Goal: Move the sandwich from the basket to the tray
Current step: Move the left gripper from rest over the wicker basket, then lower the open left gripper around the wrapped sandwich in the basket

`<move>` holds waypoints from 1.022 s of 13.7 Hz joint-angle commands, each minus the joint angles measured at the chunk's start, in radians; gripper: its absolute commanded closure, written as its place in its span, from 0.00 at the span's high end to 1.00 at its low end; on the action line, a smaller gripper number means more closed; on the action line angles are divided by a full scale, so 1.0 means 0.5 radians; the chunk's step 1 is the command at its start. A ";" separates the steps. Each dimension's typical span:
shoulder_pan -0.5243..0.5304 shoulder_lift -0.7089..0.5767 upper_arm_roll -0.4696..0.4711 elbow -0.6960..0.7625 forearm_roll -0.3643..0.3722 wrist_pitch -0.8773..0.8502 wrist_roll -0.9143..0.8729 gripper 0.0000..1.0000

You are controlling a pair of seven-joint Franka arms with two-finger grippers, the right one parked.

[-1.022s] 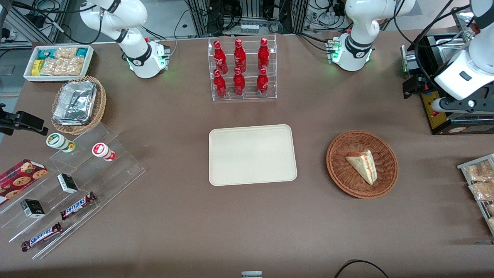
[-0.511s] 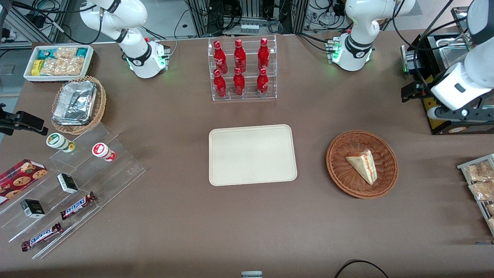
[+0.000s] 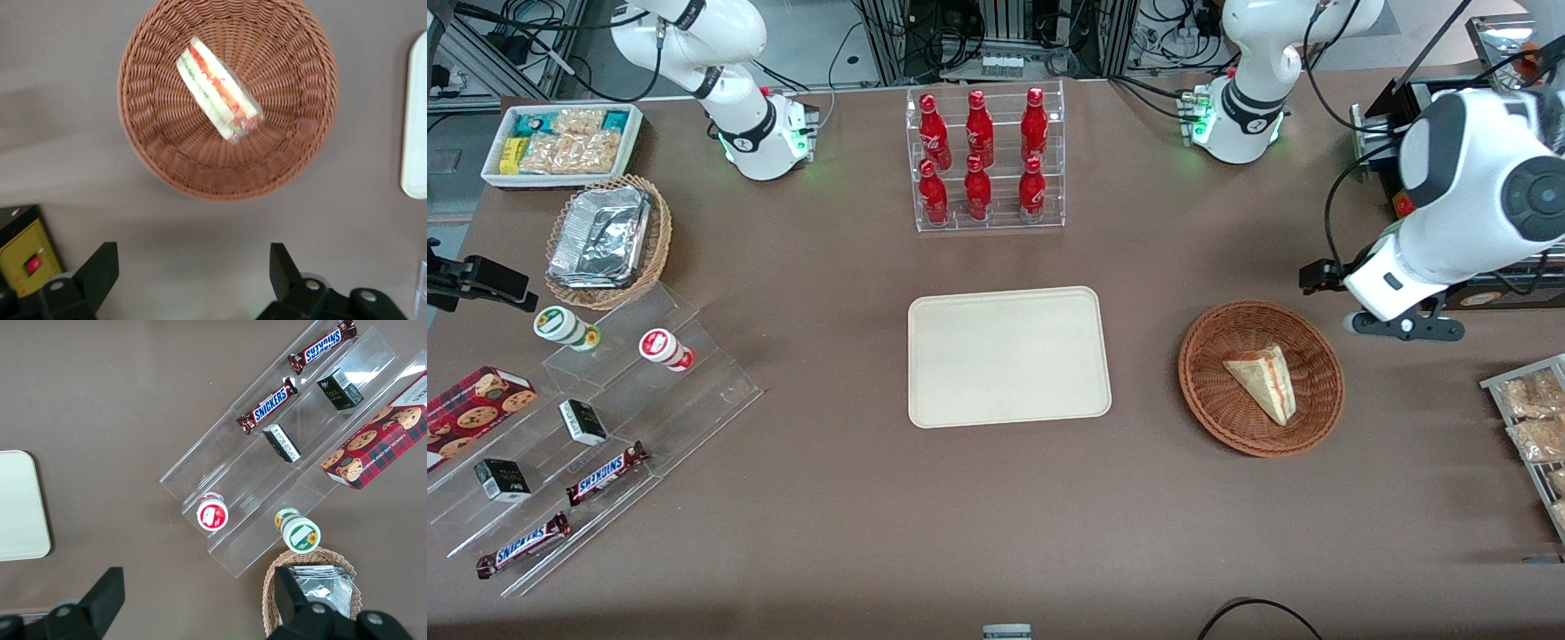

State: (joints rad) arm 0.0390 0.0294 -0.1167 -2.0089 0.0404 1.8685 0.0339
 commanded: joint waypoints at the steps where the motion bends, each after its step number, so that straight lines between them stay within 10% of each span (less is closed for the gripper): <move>1: 0.014 -0.010 -0.009 -0.206 -0.020 0.284 -0.116 1.00; 14: -0.023 0.260 -0.033 -0.333 -0.127 0.984 -1.770 1.00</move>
State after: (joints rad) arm 0.0328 0.1479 -0.1313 -2.1745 -0.0068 2.3282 -0.8011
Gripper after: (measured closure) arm 0.000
